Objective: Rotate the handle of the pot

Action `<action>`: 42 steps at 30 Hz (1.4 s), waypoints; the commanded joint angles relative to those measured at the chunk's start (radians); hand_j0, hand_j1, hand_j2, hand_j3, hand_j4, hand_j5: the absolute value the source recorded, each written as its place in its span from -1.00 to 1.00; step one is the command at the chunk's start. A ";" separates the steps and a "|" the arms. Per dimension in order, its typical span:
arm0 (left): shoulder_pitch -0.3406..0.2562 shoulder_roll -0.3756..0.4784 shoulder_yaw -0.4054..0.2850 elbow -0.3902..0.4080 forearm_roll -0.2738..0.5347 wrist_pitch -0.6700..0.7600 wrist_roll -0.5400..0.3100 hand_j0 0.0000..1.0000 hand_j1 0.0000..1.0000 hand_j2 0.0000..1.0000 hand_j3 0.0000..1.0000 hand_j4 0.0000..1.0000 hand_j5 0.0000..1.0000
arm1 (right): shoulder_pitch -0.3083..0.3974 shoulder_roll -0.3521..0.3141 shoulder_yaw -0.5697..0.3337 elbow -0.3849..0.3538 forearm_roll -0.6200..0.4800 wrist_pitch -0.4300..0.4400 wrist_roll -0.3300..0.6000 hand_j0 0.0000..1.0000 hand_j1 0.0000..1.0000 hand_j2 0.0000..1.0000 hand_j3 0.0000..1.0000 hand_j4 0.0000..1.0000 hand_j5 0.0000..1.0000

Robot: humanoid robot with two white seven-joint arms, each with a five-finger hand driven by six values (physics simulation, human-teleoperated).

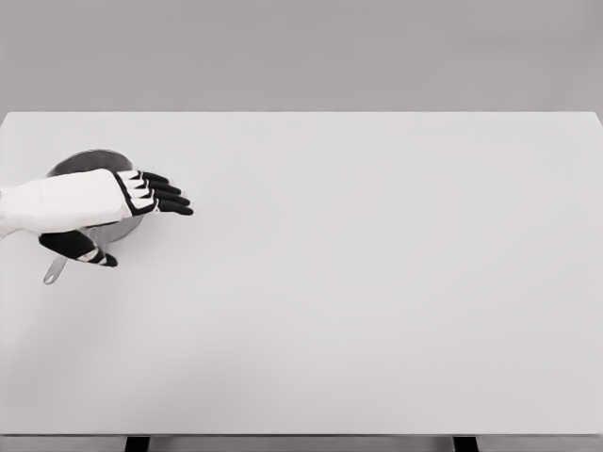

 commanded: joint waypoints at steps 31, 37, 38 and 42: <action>0.000 0.135 -0.042 0.022 -0.240 -0.002 0.000 1.00 1.00 1.00 1.00 1.00 1.00 | 0.000 0.000 0.000 0.000 0.000 0.000 0.000 1.00 1.00 1.00 1.00 1.00 1.00; 0.002 0.133 -0.042 0.043 -0.279 -0.002 0.000 1.00 1.00 1.00 1.00 1.00 1.00 | 0.000 0.000 0.000 0.000 0.000 0.001 0.000 1.00 1.00 1.00 1.00 1.00 1.00; 0.003 0.133 -0.042 0.048 -0.280 -0.002 0.000 1.00 1.00 1.00 1.00 1.00 1.00 | 0.000 0.000 0.000 0.000 0.000 0.000 0.000 1.00 1.00 1.00 1.00 1.00 1.00; 0.002 0.133 -0.042 0.066 -0.298 -0.002 0.000 1.00 1.00 1.00 1.00 1.00 1.00 | 0.000 0.000 0.000 0.000 0.000 0.000 0.000 1.00 1.00 1.00 1.00 1.00 1.00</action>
